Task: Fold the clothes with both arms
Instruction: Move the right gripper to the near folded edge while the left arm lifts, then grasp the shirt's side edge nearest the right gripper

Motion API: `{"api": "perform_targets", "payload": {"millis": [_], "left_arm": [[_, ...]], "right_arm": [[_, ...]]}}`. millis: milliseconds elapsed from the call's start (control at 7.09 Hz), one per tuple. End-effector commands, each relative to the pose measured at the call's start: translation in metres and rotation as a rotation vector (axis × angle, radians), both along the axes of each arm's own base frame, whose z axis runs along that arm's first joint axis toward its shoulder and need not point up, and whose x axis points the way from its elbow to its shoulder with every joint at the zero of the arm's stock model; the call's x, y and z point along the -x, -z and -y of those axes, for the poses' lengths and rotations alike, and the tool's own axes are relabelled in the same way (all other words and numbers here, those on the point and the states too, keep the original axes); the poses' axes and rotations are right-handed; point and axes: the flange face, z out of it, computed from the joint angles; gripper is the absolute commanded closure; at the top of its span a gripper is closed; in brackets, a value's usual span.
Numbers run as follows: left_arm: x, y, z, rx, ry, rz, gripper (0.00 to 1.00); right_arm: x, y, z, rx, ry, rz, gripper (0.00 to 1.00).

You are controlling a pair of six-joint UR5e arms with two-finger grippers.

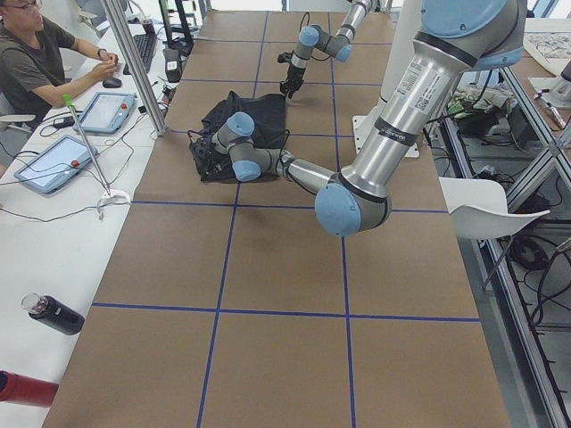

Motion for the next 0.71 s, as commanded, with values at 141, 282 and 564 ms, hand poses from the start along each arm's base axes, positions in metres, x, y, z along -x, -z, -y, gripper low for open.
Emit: {"api": "perform_targets", "payload": {"millis": [141,282,564], "left_arm": [[0.002,-0.002,-0.001,0.001,0.000,0.000,0.35],[0.003,0.001,-0.001,-0.003,0.002,-0.003,0.35],[0.004,0.007,-0.003,-0.007,0.002,-0.013,0.35]], "right_arm": [[-0.012,0.006,-0.002,-0.001,0.010,0.018,1.00],[-0.043,0.009,-0.019,-0.006,0.015,0.035,1.00],[-0.085,0.023,-0.047,0.006,0.050,0.087,1.00]]}}
